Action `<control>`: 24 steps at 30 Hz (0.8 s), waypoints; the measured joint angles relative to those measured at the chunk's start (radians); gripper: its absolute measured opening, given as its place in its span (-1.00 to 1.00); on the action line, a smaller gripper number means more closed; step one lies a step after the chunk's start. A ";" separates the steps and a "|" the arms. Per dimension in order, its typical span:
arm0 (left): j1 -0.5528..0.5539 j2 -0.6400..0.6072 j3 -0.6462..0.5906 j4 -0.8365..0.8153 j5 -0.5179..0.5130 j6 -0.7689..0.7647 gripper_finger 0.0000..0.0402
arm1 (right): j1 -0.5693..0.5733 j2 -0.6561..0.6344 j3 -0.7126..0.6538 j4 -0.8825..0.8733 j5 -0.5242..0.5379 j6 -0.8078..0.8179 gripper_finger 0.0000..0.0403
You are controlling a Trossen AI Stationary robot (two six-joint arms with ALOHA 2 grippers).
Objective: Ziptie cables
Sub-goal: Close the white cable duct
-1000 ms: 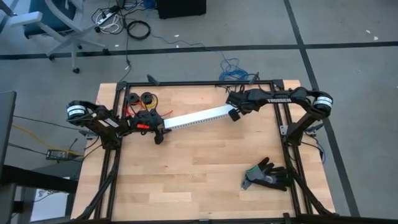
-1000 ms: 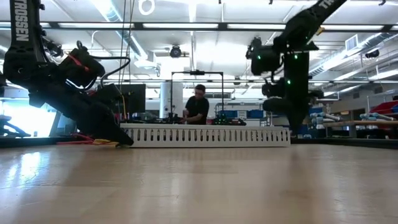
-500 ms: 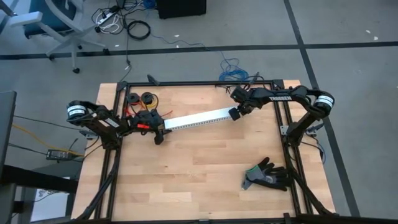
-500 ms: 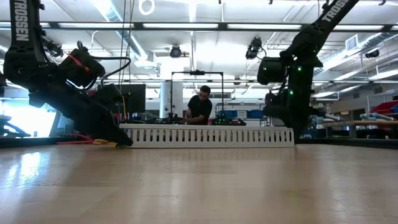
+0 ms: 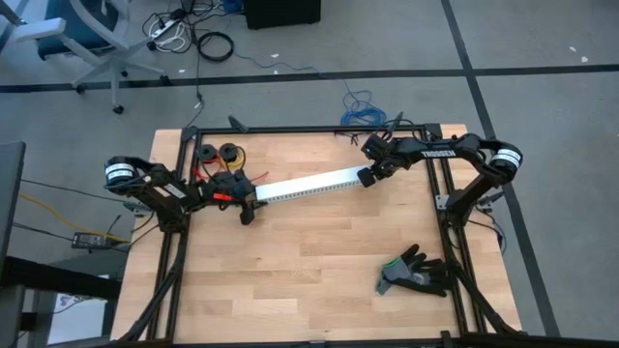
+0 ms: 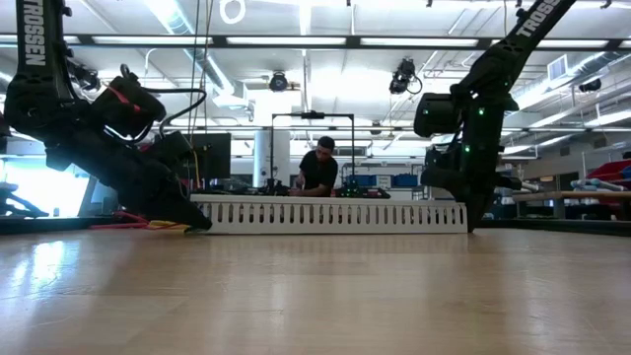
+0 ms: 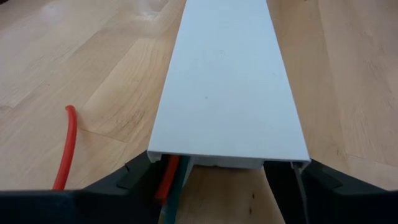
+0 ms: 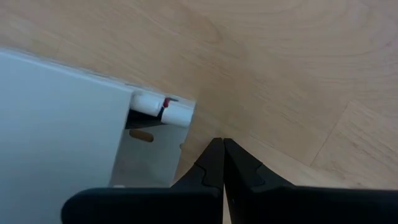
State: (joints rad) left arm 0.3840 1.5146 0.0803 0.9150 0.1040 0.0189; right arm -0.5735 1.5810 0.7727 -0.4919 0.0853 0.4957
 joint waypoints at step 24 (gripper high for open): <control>0.001 -0.004 -0.014 -0.033 -0.003 -0.074 0.63 | 0.000 0.003 -0.002 0.001 -0.007 -0.010 -1.00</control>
State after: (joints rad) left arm 0.3845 1.5106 0.0665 0.8818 0.1011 -0.0546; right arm -0.5735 1.5837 0.7708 -0.4908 0.0780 0.4853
